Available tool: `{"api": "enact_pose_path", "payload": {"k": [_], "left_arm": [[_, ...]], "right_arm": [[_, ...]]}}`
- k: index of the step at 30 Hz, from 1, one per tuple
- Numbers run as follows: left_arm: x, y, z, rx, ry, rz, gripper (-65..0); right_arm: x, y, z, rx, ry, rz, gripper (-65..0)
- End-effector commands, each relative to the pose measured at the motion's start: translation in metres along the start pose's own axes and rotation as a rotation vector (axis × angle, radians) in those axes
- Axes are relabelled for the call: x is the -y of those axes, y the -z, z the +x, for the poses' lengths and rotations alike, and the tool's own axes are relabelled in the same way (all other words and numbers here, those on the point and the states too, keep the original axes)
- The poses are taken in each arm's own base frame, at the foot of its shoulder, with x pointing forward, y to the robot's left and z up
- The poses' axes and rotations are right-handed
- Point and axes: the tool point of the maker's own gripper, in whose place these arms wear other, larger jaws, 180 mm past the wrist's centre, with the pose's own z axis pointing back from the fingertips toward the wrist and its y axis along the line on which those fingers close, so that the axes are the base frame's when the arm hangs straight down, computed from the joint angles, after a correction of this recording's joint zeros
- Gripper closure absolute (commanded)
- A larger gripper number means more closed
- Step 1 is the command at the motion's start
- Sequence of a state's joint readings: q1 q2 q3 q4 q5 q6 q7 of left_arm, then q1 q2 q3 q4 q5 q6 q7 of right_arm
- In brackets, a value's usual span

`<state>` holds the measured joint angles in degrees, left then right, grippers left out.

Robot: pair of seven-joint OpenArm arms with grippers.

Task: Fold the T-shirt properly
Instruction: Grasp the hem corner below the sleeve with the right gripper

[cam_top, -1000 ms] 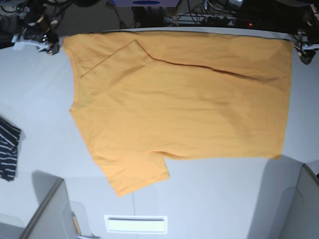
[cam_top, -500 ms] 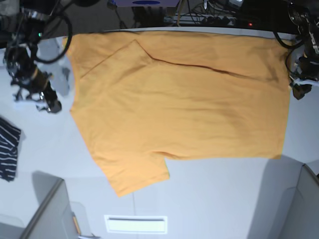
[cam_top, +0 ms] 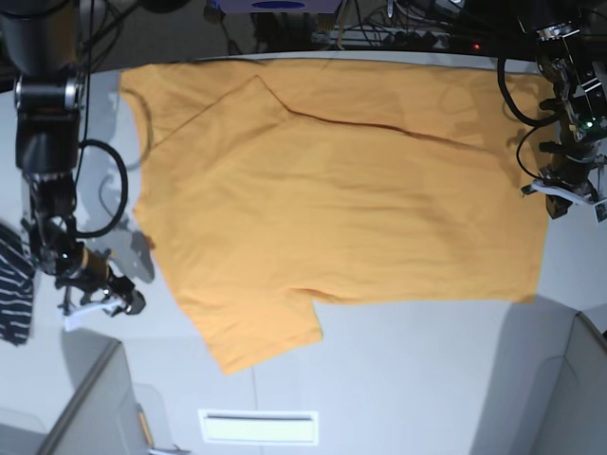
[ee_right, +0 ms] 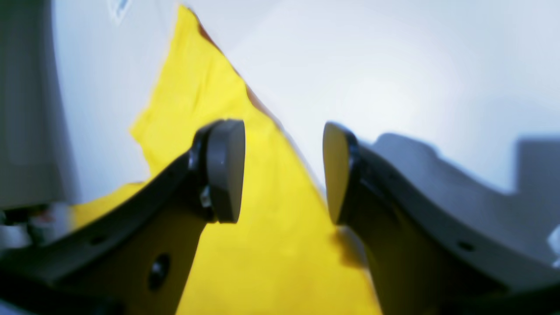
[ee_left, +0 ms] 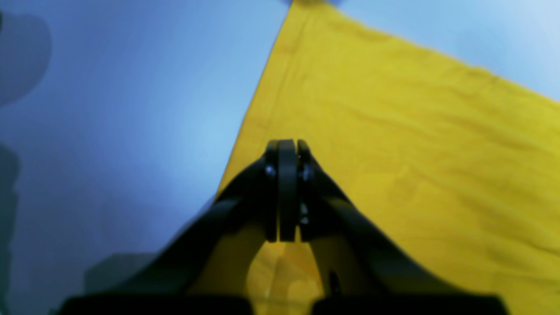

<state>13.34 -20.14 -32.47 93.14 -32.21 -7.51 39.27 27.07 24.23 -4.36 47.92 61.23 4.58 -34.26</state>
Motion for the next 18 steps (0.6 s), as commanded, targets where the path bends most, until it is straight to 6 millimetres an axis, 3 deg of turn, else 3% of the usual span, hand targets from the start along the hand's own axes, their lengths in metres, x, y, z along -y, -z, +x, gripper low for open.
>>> {"api": "enact_pose_path", "payload": {"k": [1,2,6,7,9,13,18], "left_arm": [[-0.001,-0.003,0.014,0.042,0.014,-0.004,0.0],[-0.001,-0.003,0.015,0.042,0.015,-0.004,0.0],[-0.002,-0.003,0.015,0.043,0.018,-0.001,0.0],[-0.002,-0.003,0.015,0.041,0.018,-0.001,0.0],[-0.003,-0.004,0.012,0.035,0.02,0.001,0.0],[-0.005,-0.006,0.014,0.045,0.015,0.005,0.0],[-0.022,-0.013,0.016,0.055,-0.005,0.047,0.0]], "right_arm": [[-0.011,0.0,0.029,0.059,-0.041,0.022,-27.5],[-0.007,0.007,0.029,0.055,-0.055,0.001,-29.0],[0.015,0.032,0.025,0.031,-0.036,-0.122,-48.9],[0.018,0.036,0.024,0.029,-0.047,-0.135,-50.9],[0.011,0.04,0.023,0.025,-0.101,-0.1,-50.9],[-0.019,0.052,0.003,-0.044,-0.2,-0.01,-50.9],[-0.045,0.066,-0.02,-0.114,-0.307,0.014,-50.9]]}}
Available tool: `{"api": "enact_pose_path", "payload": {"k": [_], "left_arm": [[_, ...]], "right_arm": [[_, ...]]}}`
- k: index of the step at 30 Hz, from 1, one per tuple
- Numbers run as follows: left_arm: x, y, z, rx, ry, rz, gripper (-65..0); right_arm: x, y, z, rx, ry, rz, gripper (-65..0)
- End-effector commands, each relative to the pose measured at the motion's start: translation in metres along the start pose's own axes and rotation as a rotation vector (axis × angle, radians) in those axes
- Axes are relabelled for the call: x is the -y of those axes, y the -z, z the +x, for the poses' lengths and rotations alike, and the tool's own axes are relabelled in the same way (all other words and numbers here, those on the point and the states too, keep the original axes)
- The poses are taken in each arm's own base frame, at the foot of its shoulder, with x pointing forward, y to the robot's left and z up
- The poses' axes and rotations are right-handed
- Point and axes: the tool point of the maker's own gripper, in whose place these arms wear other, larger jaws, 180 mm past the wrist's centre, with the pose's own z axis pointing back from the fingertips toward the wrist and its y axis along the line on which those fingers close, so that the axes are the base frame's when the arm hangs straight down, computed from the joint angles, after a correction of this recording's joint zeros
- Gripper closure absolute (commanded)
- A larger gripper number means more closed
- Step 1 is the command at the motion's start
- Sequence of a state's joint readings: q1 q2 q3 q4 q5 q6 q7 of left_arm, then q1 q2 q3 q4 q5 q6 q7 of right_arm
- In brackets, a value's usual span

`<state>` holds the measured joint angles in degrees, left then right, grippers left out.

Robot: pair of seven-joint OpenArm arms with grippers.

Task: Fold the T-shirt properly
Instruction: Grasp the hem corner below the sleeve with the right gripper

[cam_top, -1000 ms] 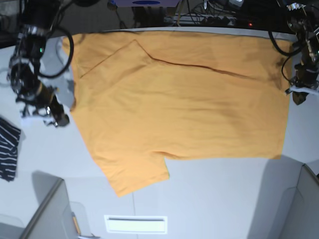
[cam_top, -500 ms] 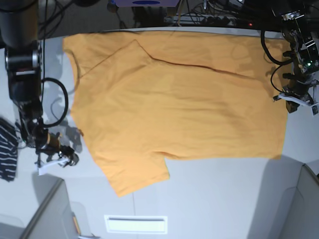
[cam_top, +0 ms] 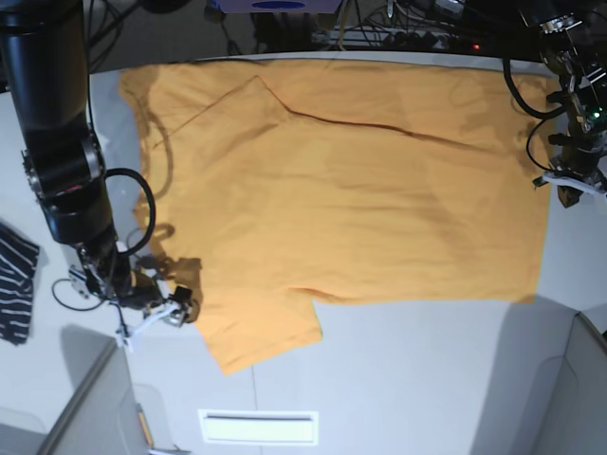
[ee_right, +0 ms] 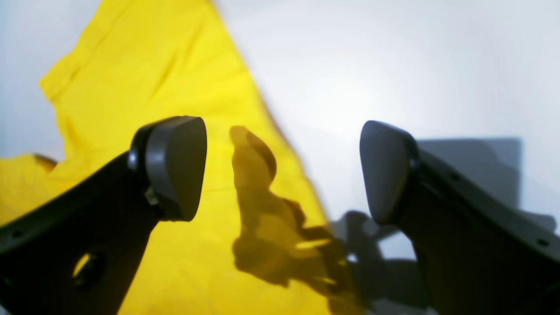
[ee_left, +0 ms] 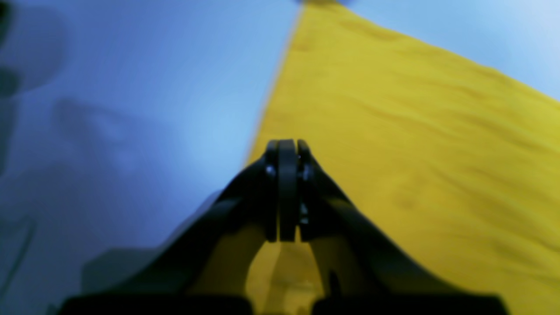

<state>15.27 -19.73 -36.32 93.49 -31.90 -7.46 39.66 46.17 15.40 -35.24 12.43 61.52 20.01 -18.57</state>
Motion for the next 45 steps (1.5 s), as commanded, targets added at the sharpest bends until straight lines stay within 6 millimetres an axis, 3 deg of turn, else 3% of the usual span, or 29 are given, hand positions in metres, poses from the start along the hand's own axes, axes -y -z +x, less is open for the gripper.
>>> {"api": "enact_pose_path", "payload": {"k": [1,14,20,28,31,34,35,37,40,42,45], "left_arm": [[0.001,-0.003,0.02,0.056,0.018,-0.011,0.0],[0.003,0.0,0.018,0.05,0.016,-0.015,0.0],[0.003,0.0,0.019,0.052,0.017,-0.015,0.0],[-0.003,0.004,0.013,0.033,0.01,-0.003,0.0],[-0.006,0.013,0.013,0.025,-0.022,0.004,0.0],[-0.014,0.028,0.019,0.019,-0.06,0.019,0.0],[-0.017,0.032,0.023,0.02,-0.067,0.023,-1.3],[-0.021,0.041,0.034,0.029,-0.091,0.03,-16.0],[-0.029,0.055,0.058,0.052,-0.133,0.04,-37.5],[-0.028,0.068,0.07,0.048,-0.15,0.036,-42.8],[-0.019,0.096,0.076,-0.026,-0.124,0.023,-43.1]], "right_arm": [[-0.011,-0.001,0.015,0.013,-0.02,0.019,-50.9],[-0.016,0.002,0.008,-0.006,-0.033,0.024,-50.6],[-0.031,0.011,-0.005,-0.058,-0.119,0.023,-40.4],[-0.033,0.013,-0.005,-0.054,-0.154,0.014,-39.5],[-0.033,0.013,-0.001,-0.032,-0.154,0.011,-32.9],[-0.033,0.013,0.0,-0.023,-0.155,0.011,-18.8],[-0.033,0.013,0.0,-0.023,-0.155,0.011,-14.0],[-0.033,0.013,0.0,-0.022,-0.155,0.011,-1.7],[-0.028,0.013,0.002,-0.018,-0.145,-0.015,0.0],[-0.022,0.013,0.004,-0.014,-0.129,-0.052,0.0],[-0.018,0.012,0.004,-0.013,-0.121,-0.075,0.0]]}}
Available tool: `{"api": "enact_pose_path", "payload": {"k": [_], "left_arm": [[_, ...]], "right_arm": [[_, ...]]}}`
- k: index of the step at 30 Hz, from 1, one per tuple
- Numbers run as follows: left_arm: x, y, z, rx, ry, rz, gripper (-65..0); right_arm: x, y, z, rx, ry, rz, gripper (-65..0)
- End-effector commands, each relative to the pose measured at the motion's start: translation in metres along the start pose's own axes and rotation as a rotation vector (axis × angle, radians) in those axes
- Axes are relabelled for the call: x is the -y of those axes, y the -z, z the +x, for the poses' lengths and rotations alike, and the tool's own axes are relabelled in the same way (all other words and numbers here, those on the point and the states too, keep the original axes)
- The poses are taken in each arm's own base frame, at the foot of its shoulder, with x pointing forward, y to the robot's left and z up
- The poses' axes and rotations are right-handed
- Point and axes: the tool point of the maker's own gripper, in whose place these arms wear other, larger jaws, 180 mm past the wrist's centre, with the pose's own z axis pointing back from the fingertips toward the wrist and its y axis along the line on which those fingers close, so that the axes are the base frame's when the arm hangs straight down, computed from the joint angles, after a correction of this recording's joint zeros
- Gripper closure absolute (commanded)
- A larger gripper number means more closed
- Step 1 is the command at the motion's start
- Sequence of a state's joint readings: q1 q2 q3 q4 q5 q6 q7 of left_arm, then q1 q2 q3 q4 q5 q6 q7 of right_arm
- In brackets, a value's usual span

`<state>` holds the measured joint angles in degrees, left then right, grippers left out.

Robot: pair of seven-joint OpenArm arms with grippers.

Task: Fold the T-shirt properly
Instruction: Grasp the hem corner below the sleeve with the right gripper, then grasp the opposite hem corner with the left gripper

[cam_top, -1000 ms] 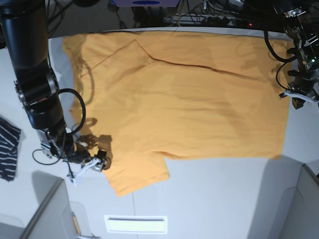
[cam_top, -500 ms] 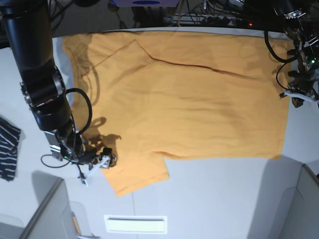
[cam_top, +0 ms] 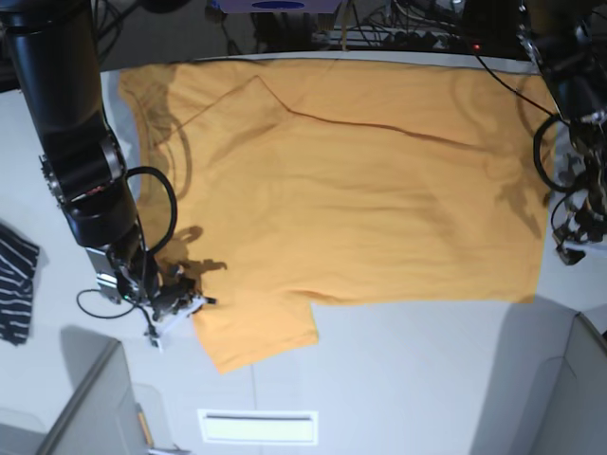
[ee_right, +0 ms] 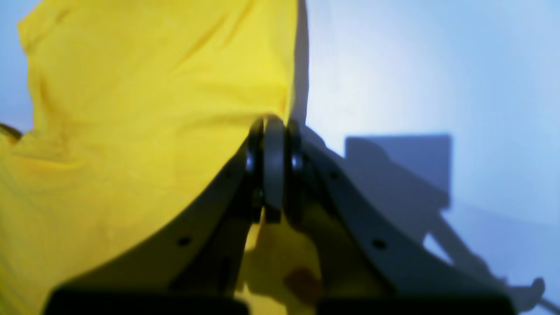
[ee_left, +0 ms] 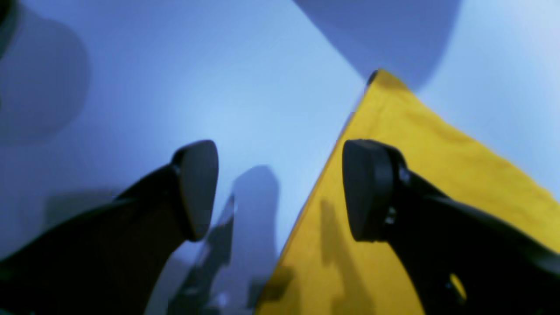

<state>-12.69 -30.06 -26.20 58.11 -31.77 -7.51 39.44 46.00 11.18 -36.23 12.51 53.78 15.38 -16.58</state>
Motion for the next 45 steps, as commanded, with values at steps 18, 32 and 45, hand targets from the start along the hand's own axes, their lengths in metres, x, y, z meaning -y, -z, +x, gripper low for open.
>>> {"api": "enact_pose_path", "payload": {"k": [18,32,45], "left_arm": [[0.056,0.065,0.034,-0.141,0.244,-0.008,-43.4],[0.066,0.074,-0.009,-0.176,0.262,-0.035,-43.4],[0.078,0.077,-0.026,-0.186,0.266,-0.058,-37.5]], "right_arm": [[0.006,-0.007,0.019,0.019,-0.015,-0.022,0.0],[-0.008,-0.006,0.025,0.035,-0.036,0.007,0.0],[-0.011,-0.005,0.026,0.039,-0.037,0.011,0.0]]}}
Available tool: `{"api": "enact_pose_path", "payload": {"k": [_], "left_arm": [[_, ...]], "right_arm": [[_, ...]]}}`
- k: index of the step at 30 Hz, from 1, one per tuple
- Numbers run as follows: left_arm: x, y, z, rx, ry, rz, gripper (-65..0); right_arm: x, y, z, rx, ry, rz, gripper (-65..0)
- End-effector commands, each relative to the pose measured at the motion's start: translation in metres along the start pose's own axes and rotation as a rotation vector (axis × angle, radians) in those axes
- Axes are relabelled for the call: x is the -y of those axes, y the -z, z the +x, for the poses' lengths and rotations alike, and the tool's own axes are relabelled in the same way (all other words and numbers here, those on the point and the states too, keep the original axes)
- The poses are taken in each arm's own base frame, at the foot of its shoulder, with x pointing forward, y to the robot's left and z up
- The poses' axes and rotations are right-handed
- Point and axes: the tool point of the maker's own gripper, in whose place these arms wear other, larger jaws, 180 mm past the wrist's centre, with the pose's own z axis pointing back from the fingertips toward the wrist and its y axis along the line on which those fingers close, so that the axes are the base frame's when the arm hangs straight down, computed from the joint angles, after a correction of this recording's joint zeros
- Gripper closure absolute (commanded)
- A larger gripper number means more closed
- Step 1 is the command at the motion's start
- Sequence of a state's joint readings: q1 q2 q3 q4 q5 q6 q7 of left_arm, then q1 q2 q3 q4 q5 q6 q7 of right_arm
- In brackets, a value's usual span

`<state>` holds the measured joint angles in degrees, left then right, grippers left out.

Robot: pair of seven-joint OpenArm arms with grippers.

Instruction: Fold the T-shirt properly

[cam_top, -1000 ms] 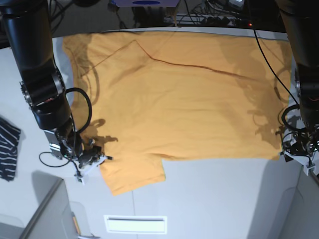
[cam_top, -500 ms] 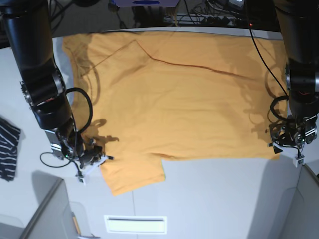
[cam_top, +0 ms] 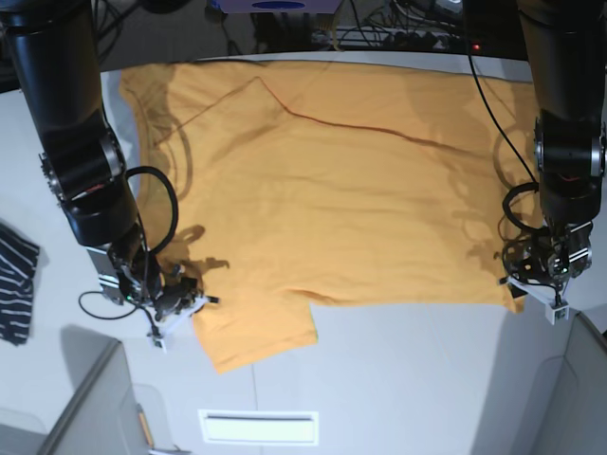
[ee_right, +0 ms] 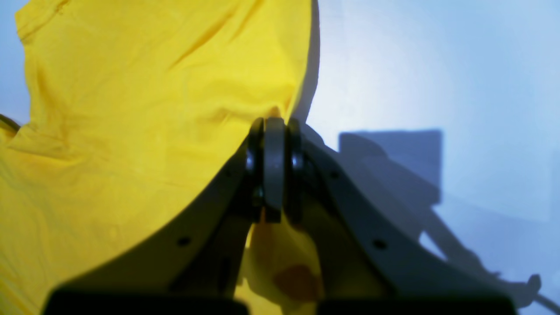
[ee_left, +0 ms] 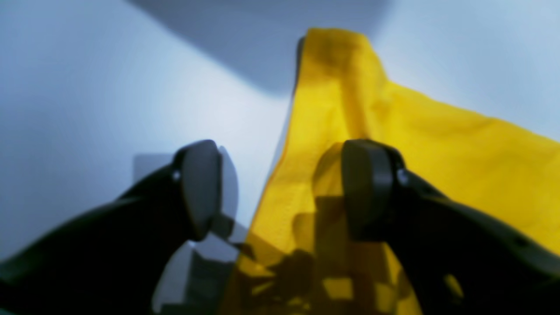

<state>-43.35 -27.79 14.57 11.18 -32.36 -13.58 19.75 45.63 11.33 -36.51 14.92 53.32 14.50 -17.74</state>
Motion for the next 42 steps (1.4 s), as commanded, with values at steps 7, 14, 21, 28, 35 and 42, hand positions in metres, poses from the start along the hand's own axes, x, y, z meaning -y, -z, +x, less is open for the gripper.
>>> {"api": "enact_pose_path", "payload": {"k": [7,14,21,28,35,42], "left_arm": [[-0.004,0.001,-0.021,-0.056,0.006,-0.004,0.0],[0.005,0.001,-0.037,-0.046,0.071,-0.035,0.0],[0.009,-0.005,-0.037,0.009,0.006,-0.071,0.0],[-0.001,-0.026,-0.01,0.086,-0.018,-0.087,0.0],[0.002,-0.029,-0.019,0.054,-0.007,-0.097,0.0],[0.002,-0.039,-0.013,0.099,-0.003,-0.107,0.0]], "right_arm": [[0.003,-0.005,0.022,0.067,-0.003,-0.006,0.0],[0.007,-0.002,0.014,0.112,0.012,-0.009,0.0],[-0.006,-0.002,0.02,0.152,-0.005,0.025,0.0],[0.002,-0.012,0.034,0.207,-0.015,-0.014,0.0],[0.01,-0.037,0.05,0.296,0.117,0.037,0.0],[-0.006,-0.037,0.033,0.246,0.099,0.083,0.0]]}}
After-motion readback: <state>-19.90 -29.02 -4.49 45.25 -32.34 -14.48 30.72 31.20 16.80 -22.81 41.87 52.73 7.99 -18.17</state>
